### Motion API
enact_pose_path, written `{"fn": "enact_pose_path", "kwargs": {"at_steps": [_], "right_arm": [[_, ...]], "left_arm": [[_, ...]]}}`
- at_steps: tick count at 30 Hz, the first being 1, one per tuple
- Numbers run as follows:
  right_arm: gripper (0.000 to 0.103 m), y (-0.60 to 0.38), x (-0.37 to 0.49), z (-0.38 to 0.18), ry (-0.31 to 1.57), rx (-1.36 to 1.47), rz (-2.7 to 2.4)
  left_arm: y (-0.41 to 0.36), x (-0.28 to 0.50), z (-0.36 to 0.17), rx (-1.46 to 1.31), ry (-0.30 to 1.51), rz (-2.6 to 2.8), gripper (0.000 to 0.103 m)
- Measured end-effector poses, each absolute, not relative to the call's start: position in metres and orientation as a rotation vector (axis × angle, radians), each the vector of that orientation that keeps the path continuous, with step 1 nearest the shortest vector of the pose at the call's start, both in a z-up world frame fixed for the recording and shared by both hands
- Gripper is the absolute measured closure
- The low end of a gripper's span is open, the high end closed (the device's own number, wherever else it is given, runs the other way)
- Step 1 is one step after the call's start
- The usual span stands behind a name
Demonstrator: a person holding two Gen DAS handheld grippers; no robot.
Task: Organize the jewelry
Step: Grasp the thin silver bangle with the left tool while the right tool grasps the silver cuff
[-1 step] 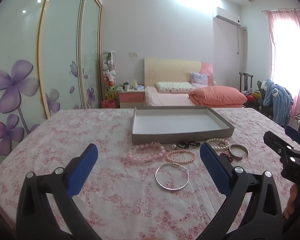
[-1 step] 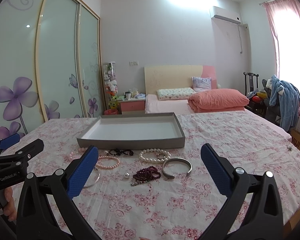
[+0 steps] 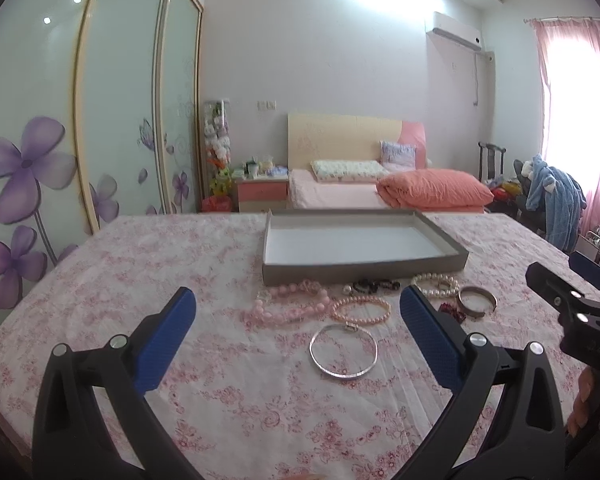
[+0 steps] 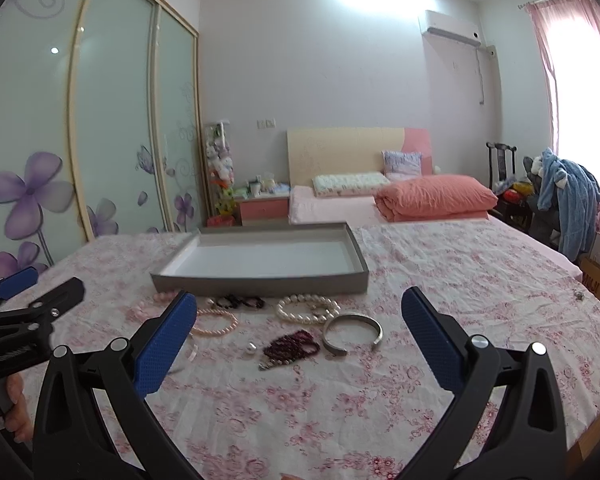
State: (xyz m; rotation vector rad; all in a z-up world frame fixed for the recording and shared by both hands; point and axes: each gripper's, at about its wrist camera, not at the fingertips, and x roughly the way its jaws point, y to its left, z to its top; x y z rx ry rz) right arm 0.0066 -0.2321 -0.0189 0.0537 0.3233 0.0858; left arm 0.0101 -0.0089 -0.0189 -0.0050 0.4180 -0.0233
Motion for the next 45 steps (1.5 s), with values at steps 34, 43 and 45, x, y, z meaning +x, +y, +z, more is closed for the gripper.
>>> {"fn": "enact_pose_path", "kwargs": {"at_steps": [34, 43, 45], "right_arm": [[0.035, -0.258, 0.142, -0.092, 0.887, 0.012, 0.059], [0.034, -0.258, 0.14, -0.091, 0.887, 0.012, 0.059], [0.034, -0.258, 0.142, -0.092, 0.887, 0.011, 0.059]], "left_arm": [[-0.04, 0.116, -0.093, 0.078, 0.931, -0.094, 0.004], [-0.044, 0.133, -0.103, 0.055, 0.945, -0.08, 0.014], [-0.042, 0.134, -0.103, 0.054, 0.943, -0.08, 0.014]]}}
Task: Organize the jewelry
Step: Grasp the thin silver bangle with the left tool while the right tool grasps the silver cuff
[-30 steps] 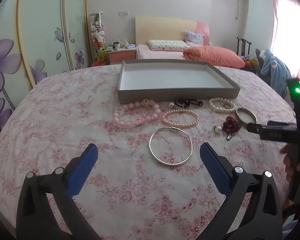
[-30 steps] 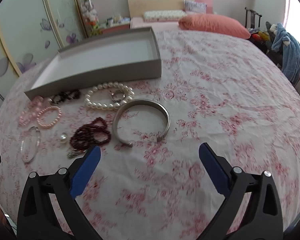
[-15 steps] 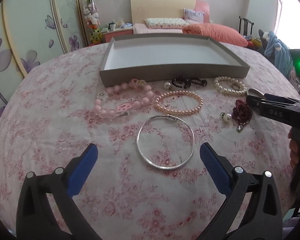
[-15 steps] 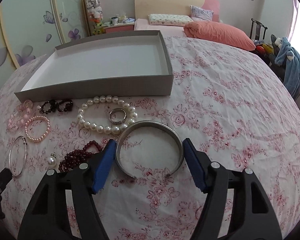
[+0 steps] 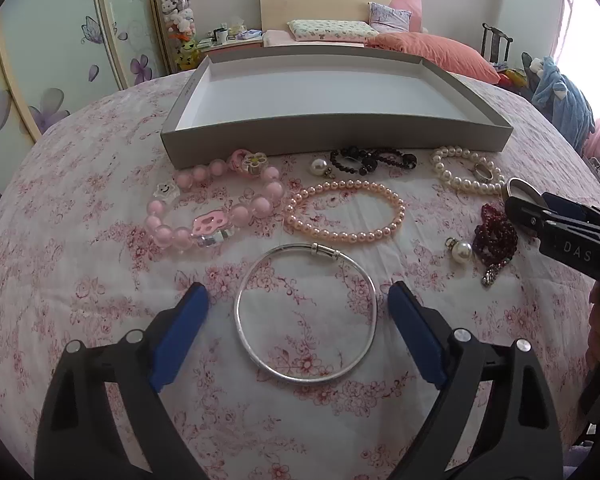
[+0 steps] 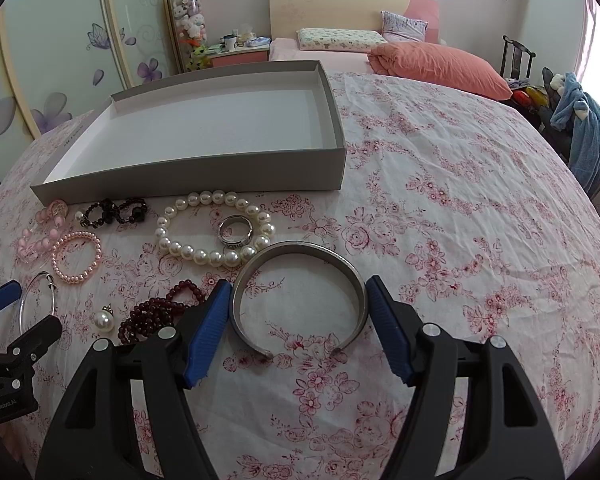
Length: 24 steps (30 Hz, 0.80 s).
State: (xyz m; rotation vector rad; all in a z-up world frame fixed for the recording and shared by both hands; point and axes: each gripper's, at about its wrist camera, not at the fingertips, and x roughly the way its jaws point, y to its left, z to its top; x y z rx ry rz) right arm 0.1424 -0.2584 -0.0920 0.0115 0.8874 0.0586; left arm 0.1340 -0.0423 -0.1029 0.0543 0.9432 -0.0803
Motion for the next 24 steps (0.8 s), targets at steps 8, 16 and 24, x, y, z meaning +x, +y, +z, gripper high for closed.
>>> {"fn": "enact_pose_path", "kwargs": {"at_steps": [8, 16, 24], "right_arm": [[0.035, -0.259, 0.144, -0.092, 0.891, 0.009, 0.057], [0.034, -0.265, 0.139, -0.093, 0.9, 0.016, 0.052], [0.035, -0.265, 0.135, -0.09, 0.929, 0.015, 0.057]], "left_arm": [[-0.043, 0.133, -0.098, 0.05, 0.922, -0.075, 0.035], [-0.043, 0.13, -0.098, 0.056, 0.935, -0.084, 0.026], [-0.041, 0.124, -0.097, 0.054, 0.92, -0.095, 0.035]]}}
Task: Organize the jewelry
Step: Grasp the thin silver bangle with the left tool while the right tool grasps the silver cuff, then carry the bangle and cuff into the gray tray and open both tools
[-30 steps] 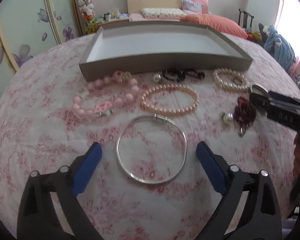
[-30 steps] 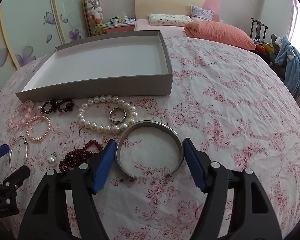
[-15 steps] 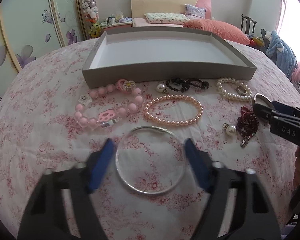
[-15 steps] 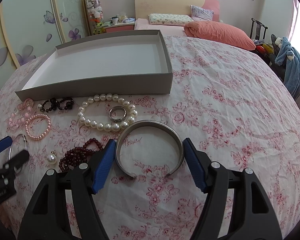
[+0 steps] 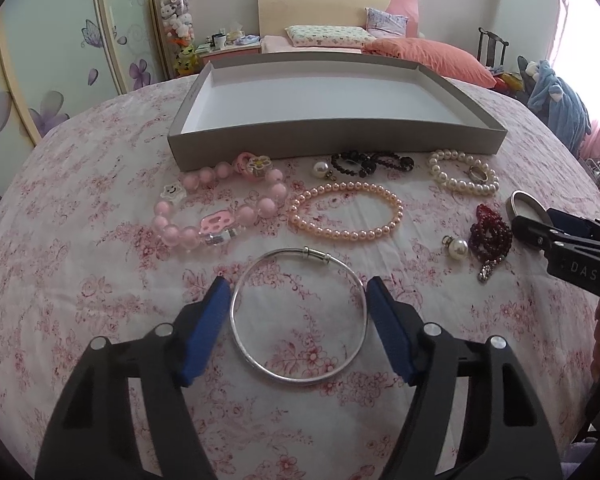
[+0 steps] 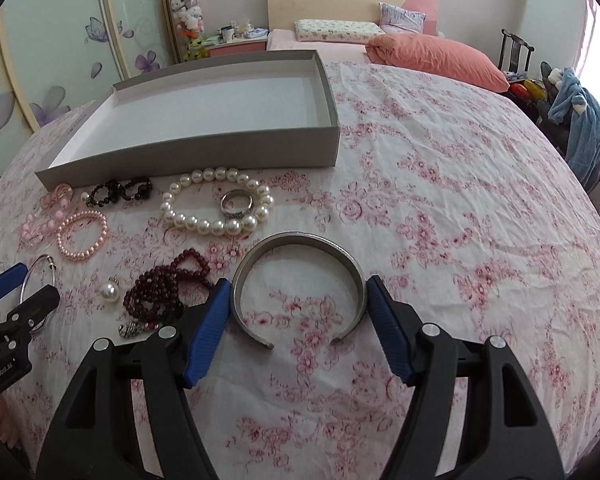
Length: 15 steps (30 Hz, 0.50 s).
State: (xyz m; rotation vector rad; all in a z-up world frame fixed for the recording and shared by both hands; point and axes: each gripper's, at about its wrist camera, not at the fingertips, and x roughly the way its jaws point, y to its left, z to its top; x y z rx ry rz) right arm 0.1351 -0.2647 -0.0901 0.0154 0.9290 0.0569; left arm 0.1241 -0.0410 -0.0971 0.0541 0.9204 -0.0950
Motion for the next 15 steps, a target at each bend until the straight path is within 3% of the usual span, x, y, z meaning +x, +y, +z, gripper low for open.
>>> {"fn": "enact_pose_path", "kwargs": {"at_steps": [7, 15], "right_arm": [[0.035, -0.27, 0.115, -0.086, 0.897, 0.105, 0.096], [0.035, -0.261, 0.094, -0.051, 0.725, 0.168, 0.167]], "left_arm": [[-0.024, 0.111, -0.092, -0.012, 0.897, -0.12, 0.035], [-0.018, 0.092, -0.065, -0.036, 0.784, -0.112, 0.035]]}}
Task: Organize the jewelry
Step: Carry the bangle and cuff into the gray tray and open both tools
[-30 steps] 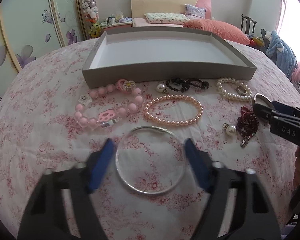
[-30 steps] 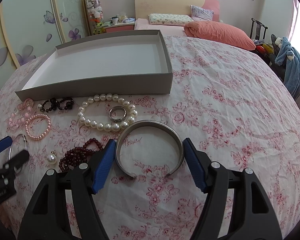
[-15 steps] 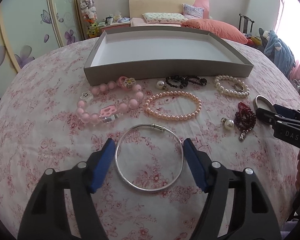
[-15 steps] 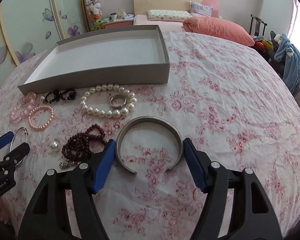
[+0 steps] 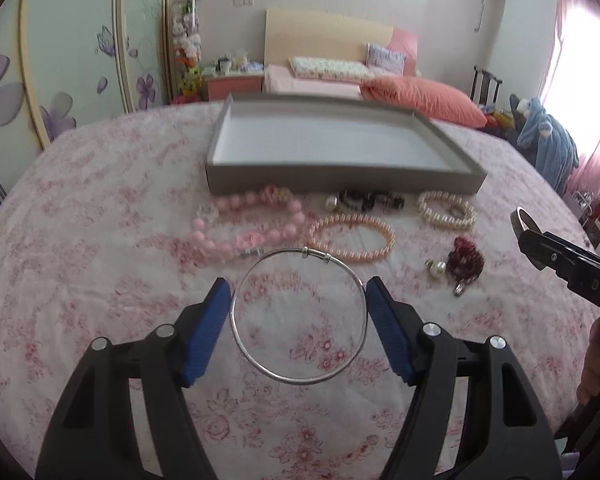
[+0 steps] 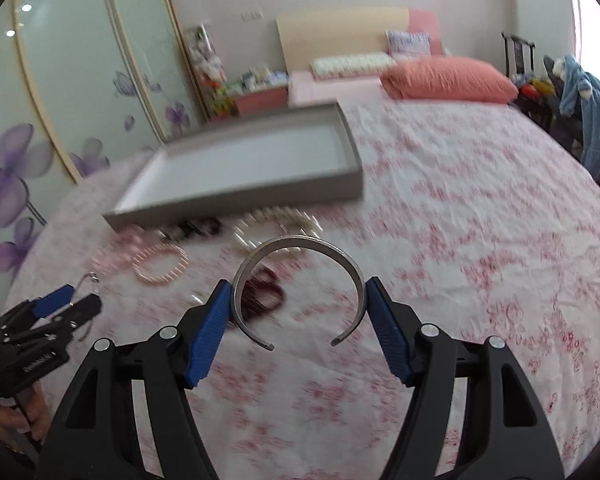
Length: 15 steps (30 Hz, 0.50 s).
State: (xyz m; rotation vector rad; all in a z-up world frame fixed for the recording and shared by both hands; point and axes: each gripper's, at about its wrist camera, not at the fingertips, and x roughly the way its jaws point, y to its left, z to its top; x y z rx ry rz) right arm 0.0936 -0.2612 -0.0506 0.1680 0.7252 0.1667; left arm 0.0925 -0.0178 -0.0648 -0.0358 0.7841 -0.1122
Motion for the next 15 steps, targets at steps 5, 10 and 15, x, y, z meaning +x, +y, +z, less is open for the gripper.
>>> {"fn": "enact_pose_path", "kwargs": {"at_steps": [5, 10, 15], "right_arm": [[0.035, -0.246, 0.084, -0.025, 0.577, 0.137, 0.187], [0.035, -0.237, 0.08, -0.004, 0.446, 0.131, 0.184], [0.035, -0.232, 0.089, 0.015, 0.369, 0.114, 0.178]], "left_arm": [[-0.022, 0.083, -0.036, -0.028, 0.671, -0.112, 0.035], [-0.026, 0.086, -0.009, -0.009, 0.58, -0.119, 0.035], [-0.029, 0.097, 0.014, 0.011, 0.502, -0.112, 0.035]]}}
